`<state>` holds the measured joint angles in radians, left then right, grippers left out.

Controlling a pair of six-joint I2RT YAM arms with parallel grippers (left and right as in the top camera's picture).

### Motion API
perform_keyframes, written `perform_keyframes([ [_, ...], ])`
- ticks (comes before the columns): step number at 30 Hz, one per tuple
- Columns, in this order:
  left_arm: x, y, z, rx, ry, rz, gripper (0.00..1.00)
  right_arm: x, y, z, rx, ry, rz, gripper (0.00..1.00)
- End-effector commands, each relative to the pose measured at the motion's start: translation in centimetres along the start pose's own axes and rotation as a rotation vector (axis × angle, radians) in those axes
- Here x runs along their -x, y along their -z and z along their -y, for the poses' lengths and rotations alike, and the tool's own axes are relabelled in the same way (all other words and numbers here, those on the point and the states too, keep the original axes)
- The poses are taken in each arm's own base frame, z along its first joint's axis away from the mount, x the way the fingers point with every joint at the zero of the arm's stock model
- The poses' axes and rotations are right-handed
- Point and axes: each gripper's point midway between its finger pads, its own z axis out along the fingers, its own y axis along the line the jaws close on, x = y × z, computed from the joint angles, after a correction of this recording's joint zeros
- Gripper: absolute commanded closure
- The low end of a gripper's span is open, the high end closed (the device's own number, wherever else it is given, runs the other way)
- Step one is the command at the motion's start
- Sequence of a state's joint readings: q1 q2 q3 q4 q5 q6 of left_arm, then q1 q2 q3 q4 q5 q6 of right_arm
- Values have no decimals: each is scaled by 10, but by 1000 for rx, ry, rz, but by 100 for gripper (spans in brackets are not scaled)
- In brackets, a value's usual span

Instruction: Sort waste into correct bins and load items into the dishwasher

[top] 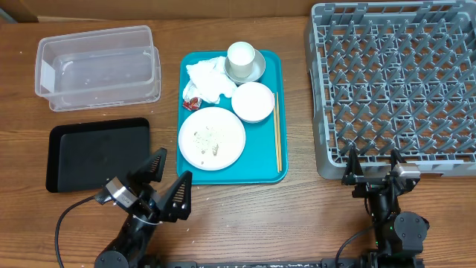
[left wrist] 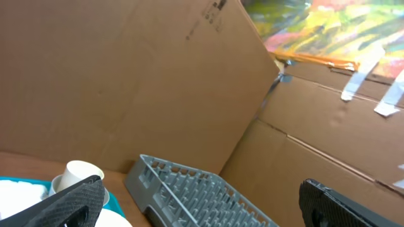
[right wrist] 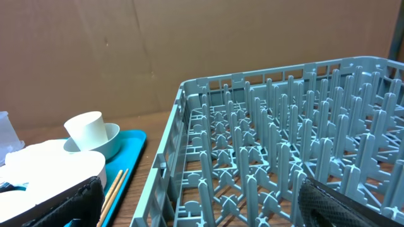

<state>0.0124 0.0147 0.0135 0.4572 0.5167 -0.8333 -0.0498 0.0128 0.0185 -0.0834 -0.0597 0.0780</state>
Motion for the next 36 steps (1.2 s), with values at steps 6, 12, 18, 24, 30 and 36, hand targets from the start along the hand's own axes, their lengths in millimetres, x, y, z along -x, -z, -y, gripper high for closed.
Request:
perform_keyframes([
  [6,56,-9,11,185,-200,37,0,-2,0,1,-5,1,2,0],
  [12,70,-43,-4,372,-215,-230,0,-2,0,1,-5,1,2,0],
  [18,65,-82,-40,565,-161,-664,0,-2,0,1,-5,1,2,0],
  [24,48,-104,-61,656,43,-943,0,-2,0,1,-5,1,2,0],
  [30,11,-138,-71,503,-2,-1091,0,-2,0,1,-5,1,2,0],
  [36,-29,-132,-119,857,-55,-1316,0,-2,0,1,-5,1,2,0],
])
